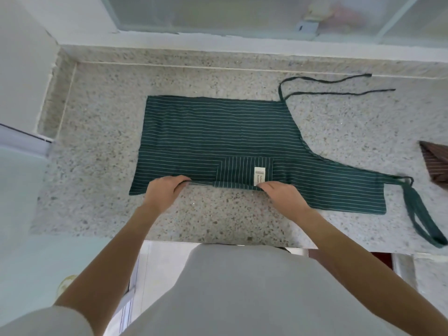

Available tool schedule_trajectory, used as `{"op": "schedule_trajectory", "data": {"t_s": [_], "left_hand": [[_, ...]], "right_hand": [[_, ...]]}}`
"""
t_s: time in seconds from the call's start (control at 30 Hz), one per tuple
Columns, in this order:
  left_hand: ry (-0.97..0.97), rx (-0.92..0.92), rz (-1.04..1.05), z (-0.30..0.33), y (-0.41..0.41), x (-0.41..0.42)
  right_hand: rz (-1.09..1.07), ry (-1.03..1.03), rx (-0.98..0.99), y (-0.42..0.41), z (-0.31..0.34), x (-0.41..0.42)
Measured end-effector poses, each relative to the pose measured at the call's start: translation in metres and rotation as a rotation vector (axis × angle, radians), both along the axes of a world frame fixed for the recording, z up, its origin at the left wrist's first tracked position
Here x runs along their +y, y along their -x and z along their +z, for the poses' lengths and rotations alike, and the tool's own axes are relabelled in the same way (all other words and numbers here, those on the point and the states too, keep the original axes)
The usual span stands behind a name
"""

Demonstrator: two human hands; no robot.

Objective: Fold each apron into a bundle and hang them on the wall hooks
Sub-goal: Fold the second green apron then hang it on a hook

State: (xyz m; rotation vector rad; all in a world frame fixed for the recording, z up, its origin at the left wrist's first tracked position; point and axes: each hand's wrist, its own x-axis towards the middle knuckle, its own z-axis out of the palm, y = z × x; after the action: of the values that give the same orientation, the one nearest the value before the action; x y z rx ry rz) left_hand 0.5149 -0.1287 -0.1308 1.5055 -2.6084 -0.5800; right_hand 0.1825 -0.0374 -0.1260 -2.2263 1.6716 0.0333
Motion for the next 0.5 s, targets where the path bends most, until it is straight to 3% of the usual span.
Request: {"op": "schedule_trajectory", "data": {"t_s": [0.1,0.3,0.5], "left_hand": [[-0.077,-0.073,-0.011,0.01,0.002,-0.005],[0.035,-0.026,0.034,0.052,0.021,-0.052],[0.039,-0.143,0.134,0.047,0.035,-0.116]], "right_hand": [[-0.1,-0.164,-0.163,0.02,0.013,-0.005],[-0.222,-0.067,-0.181,0.06,0.063,-0.07],[-0.272,-0.006,-0.146,0.075,0.052,-0.163]]}}
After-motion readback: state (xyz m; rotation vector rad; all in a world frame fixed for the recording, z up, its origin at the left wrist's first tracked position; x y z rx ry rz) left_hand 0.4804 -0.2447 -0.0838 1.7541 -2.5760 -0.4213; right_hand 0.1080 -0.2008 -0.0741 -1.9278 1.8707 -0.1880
